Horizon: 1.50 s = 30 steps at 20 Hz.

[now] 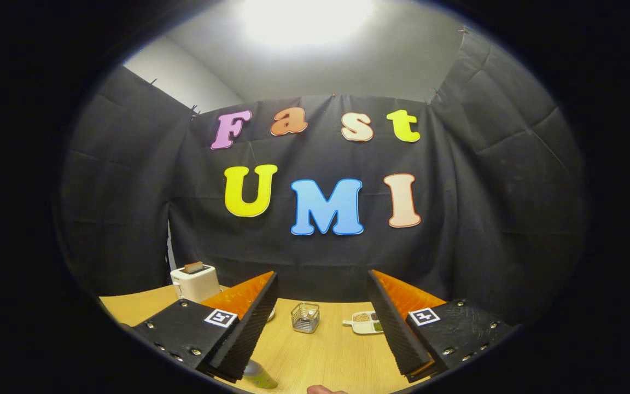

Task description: Take the bottle from table, then pour the juice into the cup, finally place the bottle on the coaster

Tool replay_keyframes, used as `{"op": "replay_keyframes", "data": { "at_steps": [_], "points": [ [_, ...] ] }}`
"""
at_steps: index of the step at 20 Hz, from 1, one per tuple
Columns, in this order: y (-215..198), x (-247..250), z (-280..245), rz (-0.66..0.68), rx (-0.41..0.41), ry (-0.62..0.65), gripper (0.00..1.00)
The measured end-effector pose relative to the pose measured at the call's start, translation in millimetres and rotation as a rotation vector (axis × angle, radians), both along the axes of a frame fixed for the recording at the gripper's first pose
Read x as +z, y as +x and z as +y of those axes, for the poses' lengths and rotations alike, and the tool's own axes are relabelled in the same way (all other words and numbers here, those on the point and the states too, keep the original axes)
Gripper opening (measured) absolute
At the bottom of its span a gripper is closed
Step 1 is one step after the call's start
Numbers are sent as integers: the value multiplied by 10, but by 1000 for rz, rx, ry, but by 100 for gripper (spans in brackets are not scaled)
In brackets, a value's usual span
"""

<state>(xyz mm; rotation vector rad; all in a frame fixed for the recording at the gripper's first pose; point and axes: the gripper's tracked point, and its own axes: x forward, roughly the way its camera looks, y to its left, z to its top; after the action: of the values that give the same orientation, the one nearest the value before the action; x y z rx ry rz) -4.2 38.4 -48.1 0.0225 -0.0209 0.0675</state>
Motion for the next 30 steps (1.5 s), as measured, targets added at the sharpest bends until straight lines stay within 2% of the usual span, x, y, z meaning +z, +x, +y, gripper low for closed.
{"op": "replay_keyframes", "data": {
  "at_steps": [7, 17, 30],
  "points": [
    [-57, -852, 489, 31, 50, -19, 98],
    [-56, -1577, 1118, 97, 112, 89, 98],
    [103, -2438, 1368, 195, 82, 113, 99]
  ]
}}
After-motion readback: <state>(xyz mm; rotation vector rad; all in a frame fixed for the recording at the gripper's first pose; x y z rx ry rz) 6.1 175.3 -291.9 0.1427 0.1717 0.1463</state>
